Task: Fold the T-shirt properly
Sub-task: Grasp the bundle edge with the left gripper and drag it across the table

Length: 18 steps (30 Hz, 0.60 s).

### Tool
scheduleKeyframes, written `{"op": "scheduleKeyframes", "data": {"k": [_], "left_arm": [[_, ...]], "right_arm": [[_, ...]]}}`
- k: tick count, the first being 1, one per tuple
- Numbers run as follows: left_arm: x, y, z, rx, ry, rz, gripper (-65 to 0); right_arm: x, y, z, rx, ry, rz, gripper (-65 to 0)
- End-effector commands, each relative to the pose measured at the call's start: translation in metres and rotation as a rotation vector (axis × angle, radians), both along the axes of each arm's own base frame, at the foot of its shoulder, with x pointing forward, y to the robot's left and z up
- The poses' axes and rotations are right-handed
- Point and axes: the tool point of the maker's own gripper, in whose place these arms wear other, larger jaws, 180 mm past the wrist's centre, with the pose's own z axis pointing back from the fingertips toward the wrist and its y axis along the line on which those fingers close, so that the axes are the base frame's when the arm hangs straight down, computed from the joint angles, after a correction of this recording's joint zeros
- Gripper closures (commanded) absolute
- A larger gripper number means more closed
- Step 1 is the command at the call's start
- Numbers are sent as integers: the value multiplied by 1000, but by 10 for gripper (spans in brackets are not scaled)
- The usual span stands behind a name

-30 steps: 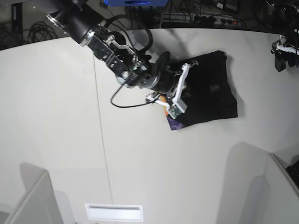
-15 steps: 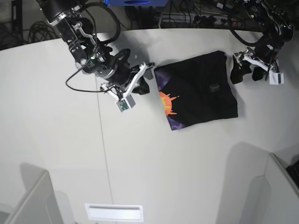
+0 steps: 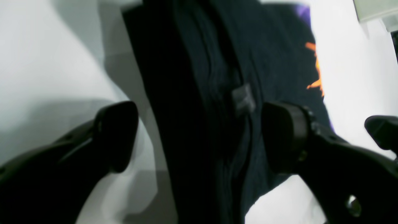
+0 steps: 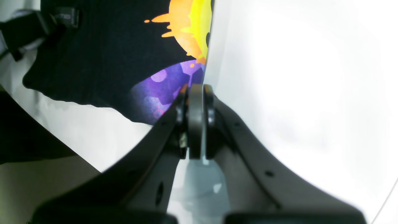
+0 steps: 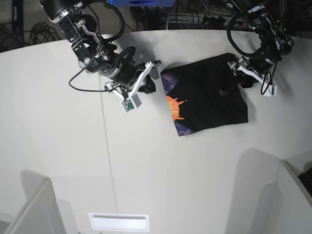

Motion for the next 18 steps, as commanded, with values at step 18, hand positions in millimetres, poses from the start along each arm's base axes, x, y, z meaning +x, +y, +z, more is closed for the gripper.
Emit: {"op": "scheduleKeyframes", "data": {"k": [18], "left_arm": [[4, -13, -15, 75, 30, 16, -601]], "right_arm": [[9, 2, 14, 24, -52, -1, 0]]}}
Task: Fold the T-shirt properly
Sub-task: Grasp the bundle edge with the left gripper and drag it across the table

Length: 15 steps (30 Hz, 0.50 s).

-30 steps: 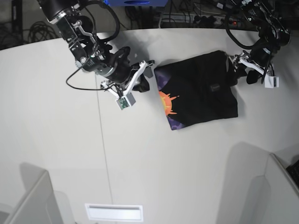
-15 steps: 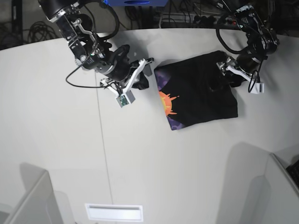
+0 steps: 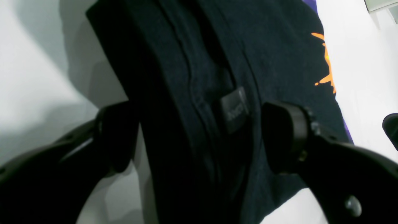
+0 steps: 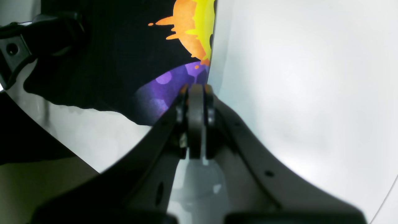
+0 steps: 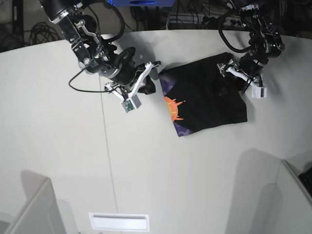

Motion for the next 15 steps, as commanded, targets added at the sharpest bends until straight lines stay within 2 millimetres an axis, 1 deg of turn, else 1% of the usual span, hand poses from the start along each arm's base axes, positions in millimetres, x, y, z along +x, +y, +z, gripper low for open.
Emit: {"op": "scheduleKeyframes", "data": {"k": [1, 9, 11, 14, 15], "left_arm": [[-2, 4, 0, 17, 11, 0, -599], [-2, 4, 0, 19, 12, -1, -594], [-2, 4, 0, 19, 12, -1, -536], [-2, 4, 0, 19, 12, -1, -382], [-2, 5, 0, 21, 13, -1, -321]], "right_arm": [[7, 2, 13, 23, -45, 1, 0], [6, 2, 12, 23, -42, 1, 0], [7, 2, 12, 23, -43, -1, 0], [7, 2, 13, 23, -44, -1, 0], [7, 2, 13, 23, -44, -1, 0]]}}
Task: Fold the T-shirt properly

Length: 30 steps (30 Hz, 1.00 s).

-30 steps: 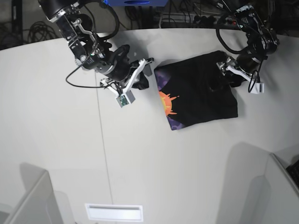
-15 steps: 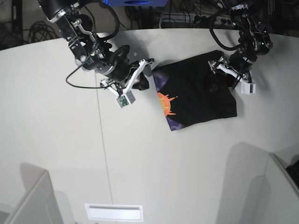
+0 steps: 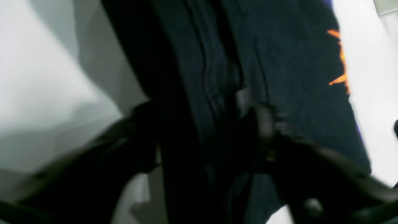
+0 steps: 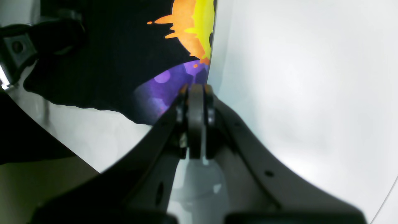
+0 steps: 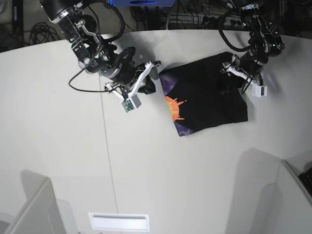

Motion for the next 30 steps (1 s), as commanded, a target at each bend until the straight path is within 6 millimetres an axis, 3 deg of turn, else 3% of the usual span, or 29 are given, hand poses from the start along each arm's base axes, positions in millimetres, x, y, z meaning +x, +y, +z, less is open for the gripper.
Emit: {"op": "scheduleKeyframes", "data": {"k": [1, 5, 7, 14, 17, 21, 30], "left_arm": [[2, 3, 4, 10, -12, -4, -263], [2, 5, 5, 17, -8, -9, -72], [3, 10, 6, 40, -6, -26, 0], [3, 21, 3, 152, 35, -109, 0], [3, 10, -5, 214, 67, -208, 0], [2, -2, -10, 275, 90, -316, 0], [15, -33, -8, 318, 68, -499, 0]], "right_arm": [[8, 2, 13, 24, -46, -1, 0], [6, 2, 12, 24, -41, -1, 0], [8, -8, 10, 21, -33, -38, 0], [21, -66, 2, 12, -7, -260, 0], [23, -91, -2, -2, 0, -335, 0], [21, -106, 0, -3, -21, -325, 0], [19, -157, 9, 75, -30, -446, 0]]}}
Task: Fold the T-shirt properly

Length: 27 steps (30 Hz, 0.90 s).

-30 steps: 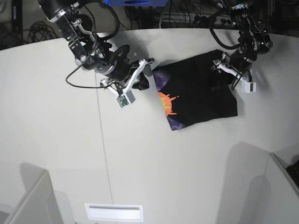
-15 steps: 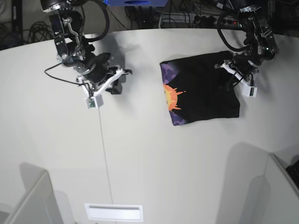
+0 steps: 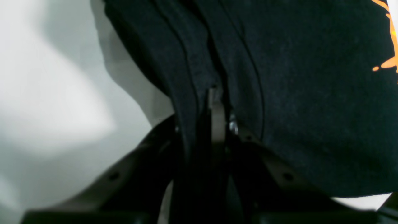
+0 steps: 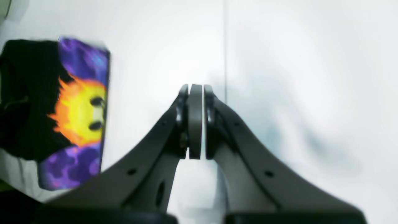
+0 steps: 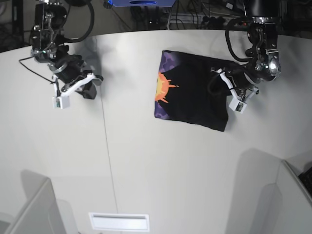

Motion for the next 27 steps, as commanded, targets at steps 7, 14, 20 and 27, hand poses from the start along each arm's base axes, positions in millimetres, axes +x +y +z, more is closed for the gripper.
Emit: {"op": "scheduleKeyframes", "data": {"k": [7, 14, 20, 27], "left_arm": [[6, -30, 0, 42, 14, -163, 0], [15, -59, 5, 85, -5, -336, 0], [20, -78, 10, 129, -26, -468, 0], [24, -87, 2, 303, -60, -617, 0]], "right_arm": [[-4, -21, 6, -19, -26, -36, 0], [-10, -36, 4, -37, -14, -72, 0], [-12, -37, 2, -42, -7, -71, 0], [-12, -38, 1, -41, -5, -72, 0]]}}
